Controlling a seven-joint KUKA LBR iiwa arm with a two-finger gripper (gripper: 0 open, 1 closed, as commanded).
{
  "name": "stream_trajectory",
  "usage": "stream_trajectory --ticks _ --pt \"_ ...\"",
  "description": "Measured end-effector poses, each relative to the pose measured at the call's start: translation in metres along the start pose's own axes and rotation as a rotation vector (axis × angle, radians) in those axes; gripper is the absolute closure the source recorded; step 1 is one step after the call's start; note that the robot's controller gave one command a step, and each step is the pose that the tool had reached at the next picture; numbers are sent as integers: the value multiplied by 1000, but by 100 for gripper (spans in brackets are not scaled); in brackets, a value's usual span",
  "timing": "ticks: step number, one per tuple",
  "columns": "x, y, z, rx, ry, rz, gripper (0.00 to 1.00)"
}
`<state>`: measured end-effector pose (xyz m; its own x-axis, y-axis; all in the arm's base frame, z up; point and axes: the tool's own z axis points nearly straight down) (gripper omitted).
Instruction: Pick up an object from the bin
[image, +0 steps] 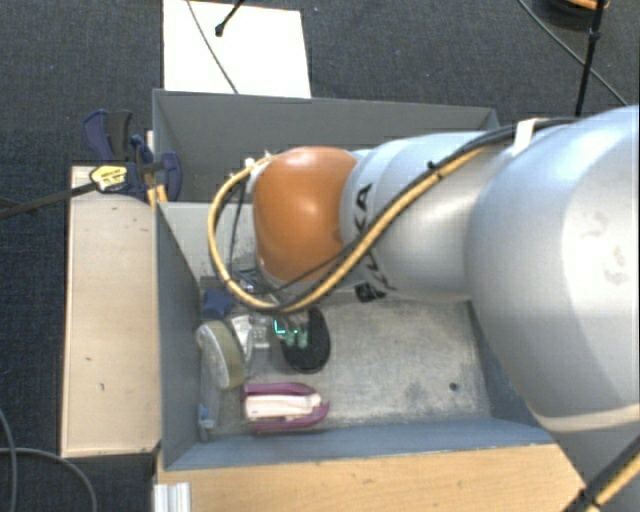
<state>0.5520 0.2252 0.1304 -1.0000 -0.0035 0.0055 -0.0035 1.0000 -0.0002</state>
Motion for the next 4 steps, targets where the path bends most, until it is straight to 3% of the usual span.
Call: stream_trajectory --ticks 1,2,3,4 --pt "-31 -33 61 -1 -2 -49 0" --pt "-28 -116 60 3 -3 -664 0" --pt "-7 -155 45 1 -6 -504 0" --pt "-7 -154 45 0 -6 -502 100"
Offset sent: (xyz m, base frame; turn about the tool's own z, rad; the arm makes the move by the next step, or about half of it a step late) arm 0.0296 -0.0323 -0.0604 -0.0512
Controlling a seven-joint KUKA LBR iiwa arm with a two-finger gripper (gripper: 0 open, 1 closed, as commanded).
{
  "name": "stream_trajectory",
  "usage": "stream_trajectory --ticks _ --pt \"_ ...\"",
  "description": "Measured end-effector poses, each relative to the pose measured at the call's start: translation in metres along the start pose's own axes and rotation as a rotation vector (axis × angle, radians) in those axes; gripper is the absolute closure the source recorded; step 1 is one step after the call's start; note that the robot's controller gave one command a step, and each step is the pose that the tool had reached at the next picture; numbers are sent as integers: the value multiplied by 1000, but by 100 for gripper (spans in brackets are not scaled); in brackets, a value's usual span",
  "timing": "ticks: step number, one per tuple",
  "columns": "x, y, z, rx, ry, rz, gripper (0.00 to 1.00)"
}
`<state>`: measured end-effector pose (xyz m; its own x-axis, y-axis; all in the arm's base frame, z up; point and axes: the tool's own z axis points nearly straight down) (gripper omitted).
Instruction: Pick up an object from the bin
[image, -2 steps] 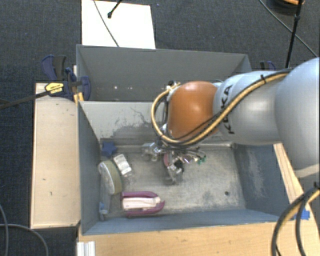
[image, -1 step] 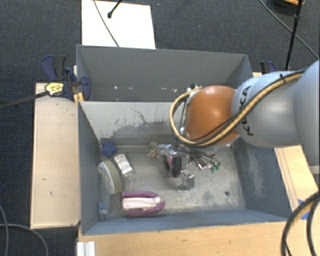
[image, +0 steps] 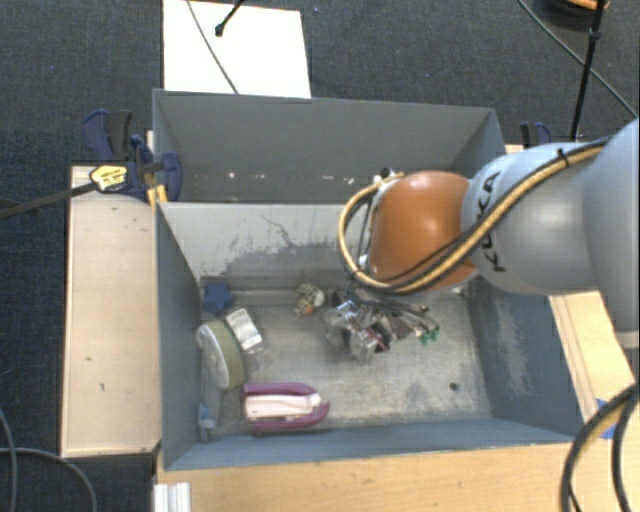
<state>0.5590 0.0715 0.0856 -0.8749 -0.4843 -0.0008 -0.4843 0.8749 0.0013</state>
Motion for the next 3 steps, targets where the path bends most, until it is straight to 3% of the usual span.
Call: stream_trajectory --ticks 1,2,3 --pt "18 49 -94 2 -10 64 100" --pt "20 47 -90 1 -2 69 0" --pt "24 1 17 0 3 103 0"
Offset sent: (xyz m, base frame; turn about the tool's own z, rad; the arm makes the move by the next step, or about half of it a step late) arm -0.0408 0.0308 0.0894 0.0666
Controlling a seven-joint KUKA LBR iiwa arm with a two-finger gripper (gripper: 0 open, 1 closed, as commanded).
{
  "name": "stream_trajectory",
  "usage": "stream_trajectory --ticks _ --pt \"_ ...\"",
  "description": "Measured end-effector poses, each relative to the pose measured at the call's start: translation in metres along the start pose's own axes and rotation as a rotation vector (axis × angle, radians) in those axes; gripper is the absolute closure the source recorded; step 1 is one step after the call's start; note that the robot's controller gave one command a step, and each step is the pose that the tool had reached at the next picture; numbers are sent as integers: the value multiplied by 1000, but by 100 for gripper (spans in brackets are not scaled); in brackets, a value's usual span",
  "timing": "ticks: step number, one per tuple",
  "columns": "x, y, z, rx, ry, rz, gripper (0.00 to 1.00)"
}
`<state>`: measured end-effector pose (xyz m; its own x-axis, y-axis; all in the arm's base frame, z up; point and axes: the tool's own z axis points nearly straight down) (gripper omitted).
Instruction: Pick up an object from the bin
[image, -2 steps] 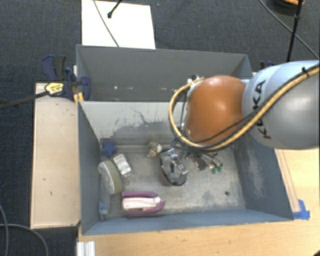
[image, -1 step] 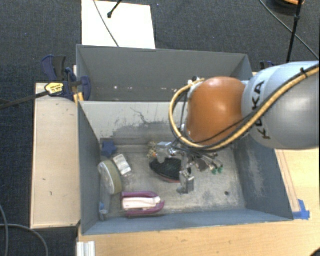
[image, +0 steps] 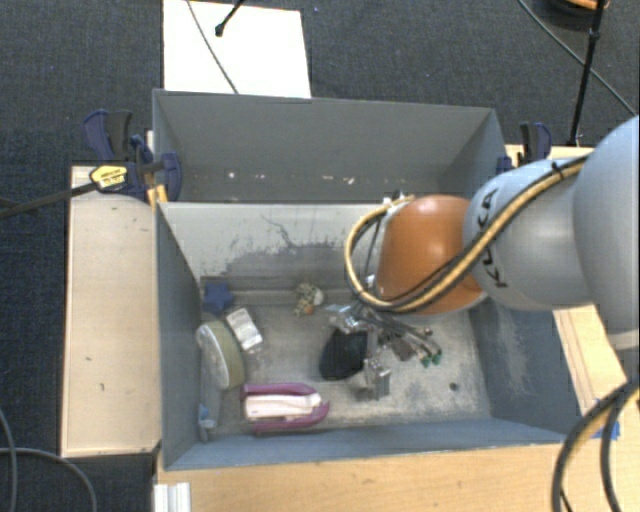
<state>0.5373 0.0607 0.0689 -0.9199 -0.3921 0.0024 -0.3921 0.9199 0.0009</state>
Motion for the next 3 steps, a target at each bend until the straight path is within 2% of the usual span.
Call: stream_trajectory --ticks 1,2,3 --pt "-2 2 -4 0 -5 1 100" --pt "9 6 -121 4 -11 -92 100" --pt "17 18 -182 3 -11 -90 100"
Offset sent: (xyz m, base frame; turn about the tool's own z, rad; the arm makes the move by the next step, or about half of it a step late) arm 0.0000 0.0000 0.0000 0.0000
